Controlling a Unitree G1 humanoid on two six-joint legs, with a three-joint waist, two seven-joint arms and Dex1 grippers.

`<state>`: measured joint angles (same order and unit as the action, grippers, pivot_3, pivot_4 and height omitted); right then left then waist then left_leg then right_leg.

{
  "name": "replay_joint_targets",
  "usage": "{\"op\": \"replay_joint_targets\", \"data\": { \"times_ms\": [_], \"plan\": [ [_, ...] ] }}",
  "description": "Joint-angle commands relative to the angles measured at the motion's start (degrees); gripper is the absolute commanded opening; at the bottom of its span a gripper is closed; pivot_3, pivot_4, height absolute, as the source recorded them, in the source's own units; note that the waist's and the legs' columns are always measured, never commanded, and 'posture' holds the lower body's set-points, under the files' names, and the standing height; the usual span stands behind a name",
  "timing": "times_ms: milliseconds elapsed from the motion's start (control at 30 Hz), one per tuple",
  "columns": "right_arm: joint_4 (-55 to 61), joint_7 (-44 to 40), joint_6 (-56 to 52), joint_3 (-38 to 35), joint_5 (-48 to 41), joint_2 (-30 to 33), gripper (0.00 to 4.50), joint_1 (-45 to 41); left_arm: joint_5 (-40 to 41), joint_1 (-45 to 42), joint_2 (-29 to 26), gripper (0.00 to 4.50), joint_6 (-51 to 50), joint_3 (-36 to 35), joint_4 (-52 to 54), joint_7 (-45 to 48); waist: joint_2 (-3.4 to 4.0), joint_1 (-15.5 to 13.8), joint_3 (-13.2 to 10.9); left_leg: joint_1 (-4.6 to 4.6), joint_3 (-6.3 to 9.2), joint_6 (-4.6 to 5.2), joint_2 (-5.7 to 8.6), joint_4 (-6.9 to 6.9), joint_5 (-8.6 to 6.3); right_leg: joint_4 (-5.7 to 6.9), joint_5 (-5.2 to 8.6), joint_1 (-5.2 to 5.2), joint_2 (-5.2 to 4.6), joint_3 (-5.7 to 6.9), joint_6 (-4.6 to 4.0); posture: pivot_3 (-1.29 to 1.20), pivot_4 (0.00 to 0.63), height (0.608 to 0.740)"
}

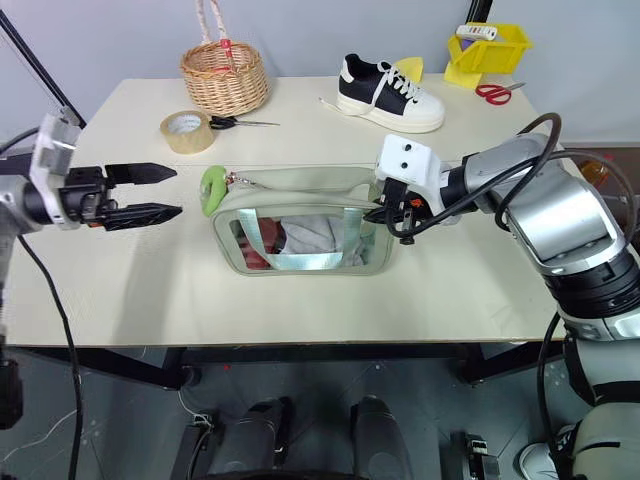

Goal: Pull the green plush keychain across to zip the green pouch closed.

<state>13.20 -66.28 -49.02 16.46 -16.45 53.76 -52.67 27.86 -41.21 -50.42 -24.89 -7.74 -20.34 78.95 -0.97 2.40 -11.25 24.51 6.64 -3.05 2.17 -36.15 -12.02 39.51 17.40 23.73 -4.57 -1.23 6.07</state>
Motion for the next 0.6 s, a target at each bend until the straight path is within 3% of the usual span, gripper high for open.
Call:
{"op": "replay_joint_targets", "data": {
  "times_ms": [33, 133, 367, 600],
  "plan": [
    [0.5, 0.7, -0.2, -2.0, 0.1, -0.3, 0.02, -1.1, -3.6, -2.5, 1.2, 4.5, 4.9, 1.6, -2.6, -1.2, -0.01, 0.1, 0.0, -0.01, -0.01, 0.0, 0.01, 0.0, 0.0, 0.0, 0.0, -0.01, 0.0, 0.0, 0.0, 0.0, 0.15, 0.695],
    [0.5, 0.9, -0.6, -2.0, 0.1, -0.7, 0.0, -1.3, -4.6, -5.7, 5.0, 3.66, 5.1, 1.9, -7.5, -4.6, 0.0, 0.1, 0.0, -0.01, -0.01, 0.0, 0.03, 0.02, 0.0, 0.01, 0.0, 0.01, 0.01, -0.01, 0.0, 0.0, 0.15, 0.695],
    [1.4, 1.5, -1.4, -2.3, -0.3, -0.8, 0.0, -1.2, -4.8, -7.8, 8.6, 0.07, 4.1, 2.3, -10.1, -4.1, -0.01, 0.2, 0.0, 0.0, 0.01, 0.0, 0.04, 0.03, 0.0, 0.02, 0.0, 0.03, 0.03, 0.01, 0.01, 0.0, 0.15, 0.695],
    [1.8, 2.1, -2.9, -2.7, -0.6, -0.9, 0.0, -1.3, -4.1, -8.1, 6.0, 0.02, 0.3, 2.2, -8.5, -1.0, -0.01, 0.1, 0.0, 0.0, 0.02, 0.0, 0.04, -0.02, 0.0, 0.02, 0.0, -0.01, 0.01, 0.02, 0.01, 0.0, 0.15, 0.695]
  ]
}}
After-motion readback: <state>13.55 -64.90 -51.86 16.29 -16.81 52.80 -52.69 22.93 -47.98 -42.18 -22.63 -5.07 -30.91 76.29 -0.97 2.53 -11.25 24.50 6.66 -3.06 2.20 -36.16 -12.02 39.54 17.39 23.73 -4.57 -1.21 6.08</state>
